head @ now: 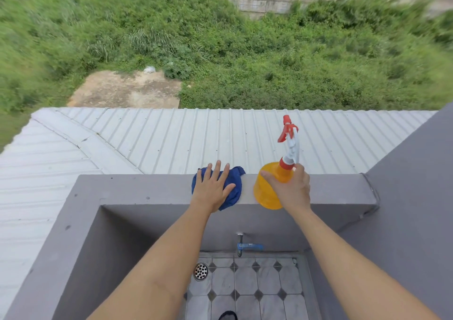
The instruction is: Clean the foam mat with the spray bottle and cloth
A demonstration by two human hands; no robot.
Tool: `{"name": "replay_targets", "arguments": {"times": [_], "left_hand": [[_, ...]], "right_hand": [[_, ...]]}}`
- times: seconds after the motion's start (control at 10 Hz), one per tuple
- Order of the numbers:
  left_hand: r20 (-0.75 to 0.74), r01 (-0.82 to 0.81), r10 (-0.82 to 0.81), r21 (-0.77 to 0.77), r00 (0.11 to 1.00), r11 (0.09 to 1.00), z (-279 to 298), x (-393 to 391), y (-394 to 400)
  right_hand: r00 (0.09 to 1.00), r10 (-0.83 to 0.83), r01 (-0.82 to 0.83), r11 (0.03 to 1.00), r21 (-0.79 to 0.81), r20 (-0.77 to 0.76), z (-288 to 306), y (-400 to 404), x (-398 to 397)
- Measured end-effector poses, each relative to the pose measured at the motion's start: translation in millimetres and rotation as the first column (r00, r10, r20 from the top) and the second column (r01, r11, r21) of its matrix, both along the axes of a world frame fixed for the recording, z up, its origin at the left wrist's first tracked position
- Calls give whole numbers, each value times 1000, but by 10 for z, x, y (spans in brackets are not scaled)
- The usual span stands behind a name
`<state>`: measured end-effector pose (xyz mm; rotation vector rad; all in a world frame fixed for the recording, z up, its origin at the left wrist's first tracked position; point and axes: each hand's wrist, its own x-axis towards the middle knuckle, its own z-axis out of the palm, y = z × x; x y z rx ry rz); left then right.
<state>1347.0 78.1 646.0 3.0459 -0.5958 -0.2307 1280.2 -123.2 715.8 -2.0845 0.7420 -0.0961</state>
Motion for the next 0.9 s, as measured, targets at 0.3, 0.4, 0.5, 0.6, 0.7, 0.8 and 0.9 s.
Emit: {"name": "replay_targets", "arguments": {"times": [0.3, 0.4, 0.5, 0.6, 0.7, 0.8, 0.9], "left_hand": [[6, -16, 16, 33, 1000, 999, 121, -140, 100], [-13, -18, 19, 18, 1000, 1000, 116, -187, 86], [-46, -31, 32, 7, 998, 999, 139, -214, 63], [-36, -30, 31, 31, 999, 999, 197, -207, 59], [-24, -55, 56, 35, 998, 998, 338, -140, 93], [-19, -67, 67, -7, 998, 998, 552, -11, 110], [8, -79, 79, -15, 997, 997, 757, 86, 101]], "right_hand": [[998, 67, -67, 990, 121, 4, -3, -4, 9], [998, 70, -69, 991, 111, -3, -4, -16, 67], [996, 84, -82, 990, 112, -16, -16, -44, 84], [991, 134, -129, 978, 162, -15, -37, -98, 27], [978, 205, -197, 965, 175, -29, 23, -158, -88], [980, 198, -199, 973, 116, 16, 111, -286, -127], [996, 74, -73, 997, -15, 55, 318, -438, -196]]}}
